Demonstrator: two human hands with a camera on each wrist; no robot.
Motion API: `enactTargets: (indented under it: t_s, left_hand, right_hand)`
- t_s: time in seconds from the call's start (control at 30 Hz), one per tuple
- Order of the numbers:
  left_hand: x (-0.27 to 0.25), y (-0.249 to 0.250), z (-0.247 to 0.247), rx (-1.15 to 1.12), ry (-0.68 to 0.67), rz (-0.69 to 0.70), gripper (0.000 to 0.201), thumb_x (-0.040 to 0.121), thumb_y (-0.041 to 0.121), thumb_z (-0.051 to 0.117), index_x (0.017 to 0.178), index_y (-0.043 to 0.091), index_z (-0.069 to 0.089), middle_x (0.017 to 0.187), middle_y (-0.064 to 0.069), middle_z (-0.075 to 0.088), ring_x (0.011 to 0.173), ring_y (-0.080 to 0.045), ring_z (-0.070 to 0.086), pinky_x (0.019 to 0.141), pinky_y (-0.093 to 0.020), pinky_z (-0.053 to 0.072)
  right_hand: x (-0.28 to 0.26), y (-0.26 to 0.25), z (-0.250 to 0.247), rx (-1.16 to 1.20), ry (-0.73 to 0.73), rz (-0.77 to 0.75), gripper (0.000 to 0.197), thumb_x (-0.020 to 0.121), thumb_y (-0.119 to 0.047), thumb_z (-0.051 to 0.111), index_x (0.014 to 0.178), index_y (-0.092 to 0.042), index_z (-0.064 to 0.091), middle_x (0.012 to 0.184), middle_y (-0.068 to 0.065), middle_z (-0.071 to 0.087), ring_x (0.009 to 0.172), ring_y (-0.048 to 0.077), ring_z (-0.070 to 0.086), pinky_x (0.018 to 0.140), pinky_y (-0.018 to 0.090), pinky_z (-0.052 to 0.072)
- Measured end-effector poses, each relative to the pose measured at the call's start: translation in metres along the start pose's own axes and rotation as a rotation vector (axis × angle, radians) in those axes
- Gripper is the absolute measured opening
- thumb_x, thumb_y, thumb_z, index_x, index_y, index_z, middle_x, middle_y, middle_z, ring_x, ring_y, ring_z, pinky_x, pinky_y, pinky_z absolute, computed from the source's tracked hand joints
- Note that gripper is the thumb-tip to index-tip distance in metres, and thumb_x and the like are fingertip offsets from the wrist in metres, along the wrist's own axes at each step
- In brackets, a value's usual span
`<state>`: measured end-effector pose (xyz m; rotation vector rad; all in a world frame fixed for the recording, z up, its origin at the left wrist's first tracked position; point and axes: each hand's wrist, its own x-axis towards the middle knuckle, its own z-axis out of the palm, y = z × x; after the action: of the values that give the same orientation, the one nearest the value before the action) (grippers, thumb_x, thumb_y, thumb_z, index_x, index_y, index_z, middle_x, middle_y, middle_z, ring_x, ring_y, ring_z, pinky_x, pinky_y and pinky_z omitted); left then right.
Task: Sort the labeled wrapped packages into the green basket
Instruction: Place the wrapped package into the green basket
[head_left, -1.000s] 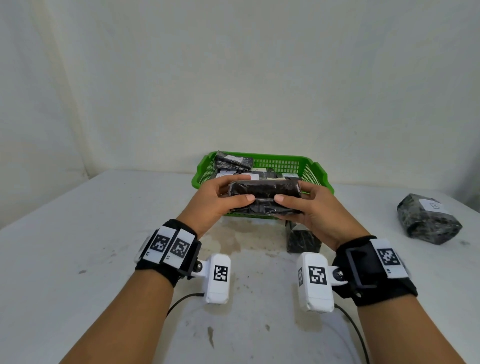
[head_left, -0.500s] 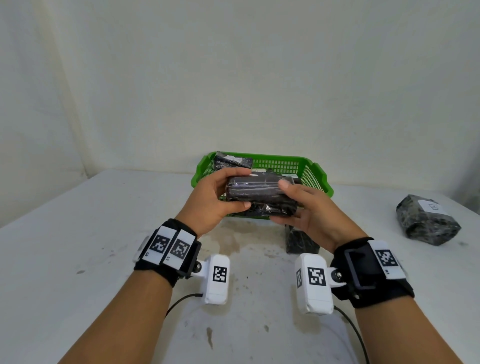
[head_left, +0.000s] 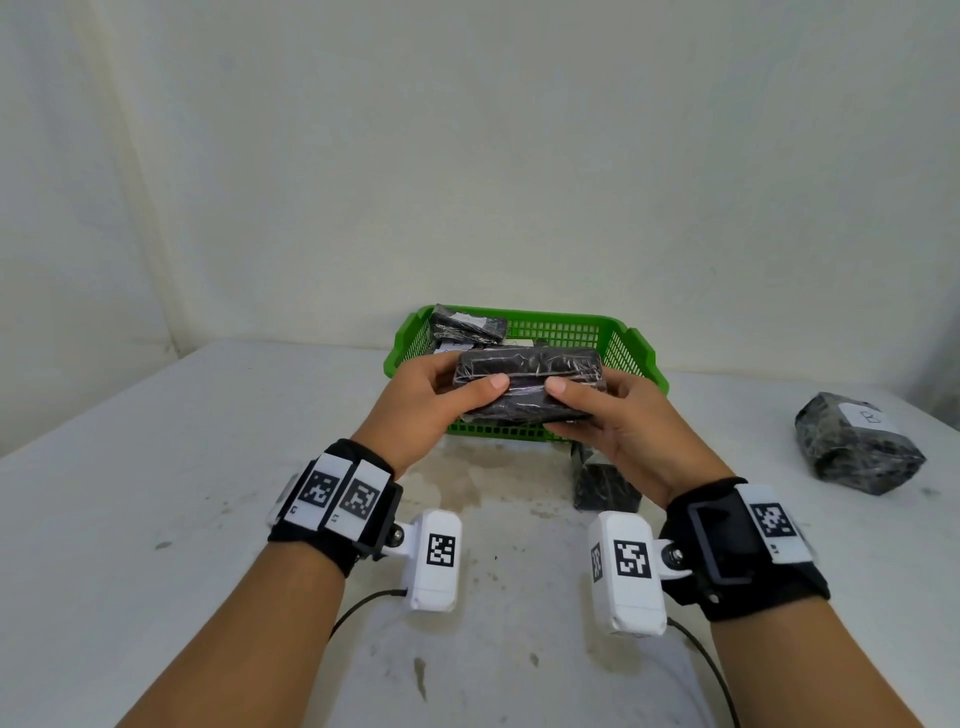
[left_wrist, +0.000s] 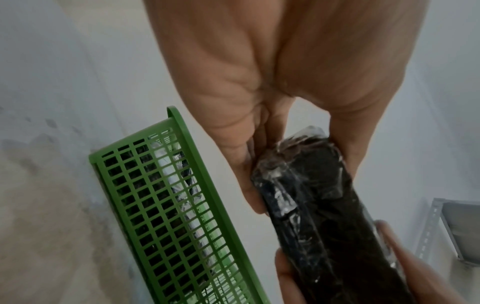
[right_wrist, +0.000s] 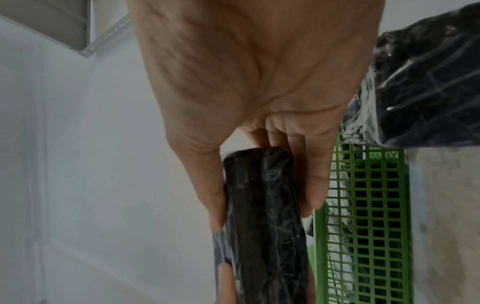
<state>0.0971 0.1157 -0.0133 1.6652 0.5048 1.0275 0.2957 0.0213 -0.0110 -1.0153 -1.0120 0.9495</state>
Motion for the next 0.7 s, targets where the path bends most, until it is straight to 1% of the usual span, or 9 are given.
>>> enactTargets:
  t_s: [0.03,0.1,0.2,0.3,0.37,0.47,0.57,0.63,0.7]
  left_hand:
    - [0.0002,-0.0006,-0.0002,-0.002,-0.010,-0.002,0.049,0.071,0.040,0.078,0.113,0.018,0.072,0.114,-0.006,0.073,0.109,-0.026,0.069,0.102,-0.051,0.049]
    - [0.0005,-0.0023,0.0007,-0.038,-0.037,-0.017,0.049,0.071,0.035,0.079,0.115,0.017,0.071,0.118,-0.009,0.071,0.112,-0.028,0.067,0.103,-0.052,0.048]
    - [0.0007,-0.0030,0.0004,-0.076,-0.025,-0.042,0.046,0.068,0.033,0.080,0.110,0.017,0.073,0.117,-0.013,0.071,0.111,-0.032,0.067,0.102,-0.054,0.048]
    - [0.0006,-0.0030,-0.0006,-0.047,-0.008,-0.029,0.046,0.068,0.034,0.081,0.110,0.017,0.074,0.114,-0.011,0.073,0.109,-0.031,0.069,0.102,-0.053,0.048]
    - [0.0000,-0.0026,-0.0004,-0.039,-0.025,-0.036,0.052,0.068,0.035,0.081,0.115,0.016,0.072,0.114,-0.010,0.073,0.109,-0.029,0.069,0.102,-0.052,0.049]
    - [-0.0008,-0.0012,0.0014,-0.043,-0.062,-0.047,0.052,0.069,0.036,0.079,0.117,0.016,0.071,0.117,-0.010,0.072,0.111,-0.028,0.067,0.103,-0.052,0.048]
    - [-0.0007,-0.0003,0.0017,-0.045,-0.024,-0.037,0.048,0.068,0.036,0.080,0.112,0.017,0.074,0.114,-0.010,0.073,0.109,-0.029,0.069,0.101,-0.052,0.049]
    - [-0.0006,0.0001,0.0013,-0.055,0.010,-0.033,0.044,0.068,0.036,0.080,0.108,0.019,0.075,0.112,-0.011,0.074,0.107,-0.030,0.069,0.101,-0.053,0.049]
    - [0.0001,-0.0001,0.0002,-0.071,0.034,-0.034,0.040,0.069,0.036,0.080,0.105,0.021,0.076,0.111,-0.011,0.074,0.107,-0.030,0.069,0.101,-0.052,0.049]
  right_hand:
    - [-0.0006,0.0006,0.0009,-0.021,-0.004,0.003,0.050,0.072,-0.019,0.082,0.117,-0.001,0.069,0.114,0.013,0.078,0.108,0.026,0.075,0.088,0.031,0.064]
    - [-0.0014,0.0018,0.0005,-0.046,-0.003,-0.008,0.048,0.071,-0.018,0.082,0.115,-0.001,0.071,0.114,0.014,0.079,0.106,0.026,0.076,0.087,0.030,0.064]
    - [-0.0017,0.0018,-0.0006,-0.058,-0.004,-0.016,0.047,0.070,-0.015,0.084,0.114,-0.003,0.071,0.112,0.014,0.079,0.105,0.027,0.077,0.088,0.031,0.063]
    - [0.0002,0.0034,0.0003,-0.067,-0.005,-0.007,0.058,0.066,-0.018,0.086,0.119,-0.001,0.070,0.115,0.015,0.078,0.109,0.031,0.076,0.097,0.040,0.060]
    - [0.0001,0.0034,0.0023,-0.065,-0.005,-0.007,0.058,0.068,-0.022,0.085,0.120,-0.001,0.071,0.115,0.015,0.078,0.109,0.032,0.075,0.098,0.044,0.058]
    - [-0.0021,0.0012,0.0028,-0.093,0.007,-0.023,0.052,0.072,-0.026,0.084,0.117,-0.003,0.073,0.111,0.013,0.080,0.105,0.029,0.077,0.096,0.042,0.059]
    - [-0.0024,0.0007,0.0038,-0.108,0.018,-0.041,0.049,0.070,-0.026,0.085,0.114,-0.005,0.074,0.108,0.012,0.081,0.103,0.029,0.078,0.095,0.041,0.059]
    - [-0.0009,0.0012,0.0044,-0.097,0.012,-0.036,0.051,0.068,-0.027,0.085,0.113,-0.005,0.074,0.110,0.013,0.080,0.105,0.030,0.077,0.095,0.042,0.059]
    - [-0.0002,0.0016,0.0043,-0.072,-0.018,-0.007,0.055,0.068,-0.026,0.084,0.116,-0.003,0.071,0.116,0.015,0.078,0.110,0.031,0.075,0.097,0.041,0.060]
